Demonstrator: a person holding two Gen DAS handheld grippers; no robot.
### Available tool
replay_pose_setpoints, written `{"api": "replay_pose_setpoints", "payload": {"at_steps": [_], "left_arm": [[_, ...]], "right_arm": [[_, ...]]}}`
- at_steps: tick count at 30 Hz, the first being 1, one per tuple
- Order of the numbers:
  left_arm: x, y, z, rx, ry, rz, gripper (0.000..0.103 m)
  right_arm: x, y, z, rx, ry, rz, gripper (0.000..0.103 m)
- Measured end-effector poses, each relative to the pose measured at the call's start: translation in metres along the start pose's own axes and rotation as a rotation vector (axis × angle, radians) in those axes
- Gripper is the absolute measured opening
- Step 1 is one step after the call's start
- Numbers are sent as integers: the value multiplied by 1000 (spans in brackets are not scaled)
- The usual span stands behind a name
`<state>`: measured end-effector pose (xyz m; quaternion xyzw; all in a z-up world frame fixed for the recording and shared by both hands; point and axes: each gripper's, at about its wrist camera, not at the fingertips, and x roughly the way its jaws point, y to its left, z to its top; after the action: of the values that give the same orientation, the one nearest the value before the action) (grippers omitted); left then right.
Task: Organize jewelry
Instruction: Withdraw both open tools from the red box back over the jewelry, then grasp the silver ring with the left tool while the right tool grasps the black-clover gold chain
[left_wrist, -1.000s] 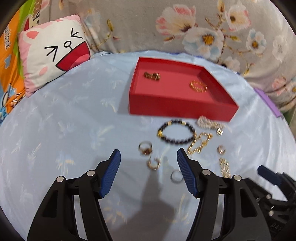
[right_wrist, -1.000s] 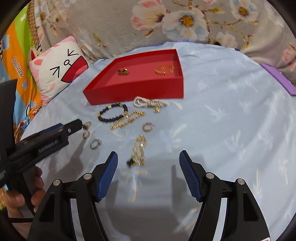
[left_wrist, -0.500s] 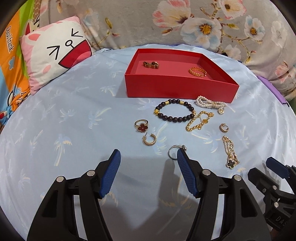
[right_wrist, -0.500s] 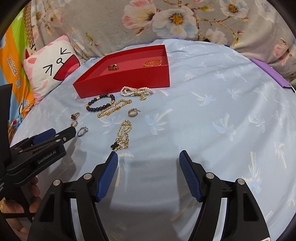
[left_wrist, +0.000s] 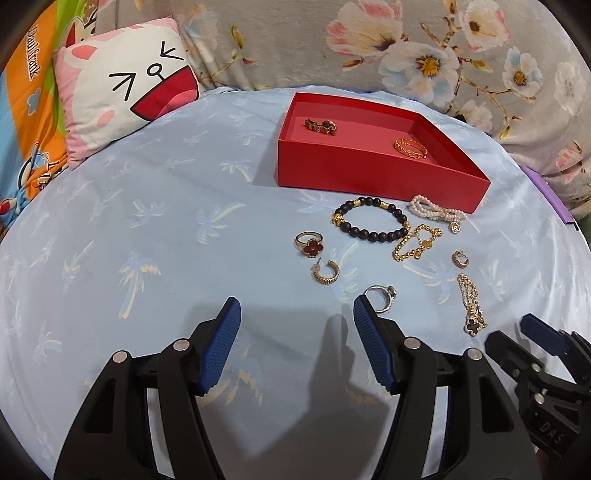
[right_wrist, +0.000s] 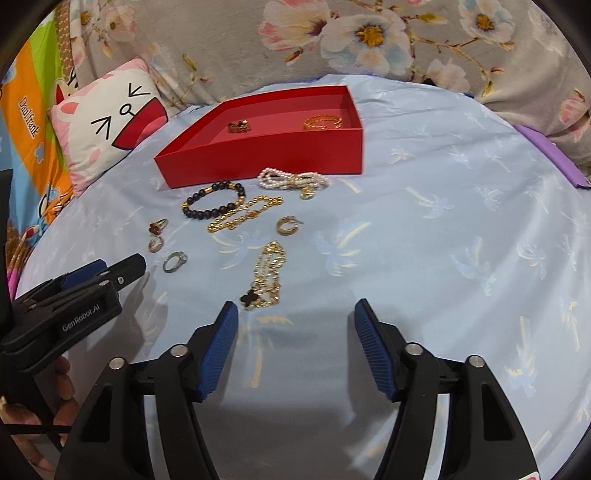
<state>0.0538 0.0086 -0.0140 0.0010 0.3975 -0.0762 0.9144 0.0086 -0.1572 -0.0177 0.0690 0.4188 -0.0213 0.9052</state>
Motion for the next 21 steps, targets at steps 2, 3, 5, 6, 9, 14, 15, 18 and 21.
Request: {"api": "replay_pose_setpoints", "payload": {"at_steps": [2, 3, 5, 6, 9, 14, 15, 18, 21], "left_arm": [[-1, 2, -1, -4, 1, -2, 61], [-1, 4, -1, -7, 0, -6, 61], [-2, 6, -2, -15, 0, -15, 61], [-2, 6, -2, -18, 0, -18, 61], [-2, 7, -2, -19, 2, -23, 61], [-2, 5, -3, -7, 5, -23, 61], [-1, 4, -3, -5, 6, -23, 61], [-2, 2, -3, 3, 4, -23, 61], [-3, -2, -3, 19, 0, -25, 61]], "right_arm": [[6, 5, 3, -6, 15, 2, 51], [8, 7, 4, -12, 14, -3, 51], [10, 9, 6, -17, 16, -4, 50], [11, 10, 7, -21, 16, -7, 50], [14, 15, 9, -36, 18, -17, 49], [16, 18, 11, -58, 19, -33, 31], [16, 18, 11, -57, 19, -32, 26], [16, 17, 11, -54, 19, -32, 13], [16, 11, 11, -31, 20, -7, 13]]}}
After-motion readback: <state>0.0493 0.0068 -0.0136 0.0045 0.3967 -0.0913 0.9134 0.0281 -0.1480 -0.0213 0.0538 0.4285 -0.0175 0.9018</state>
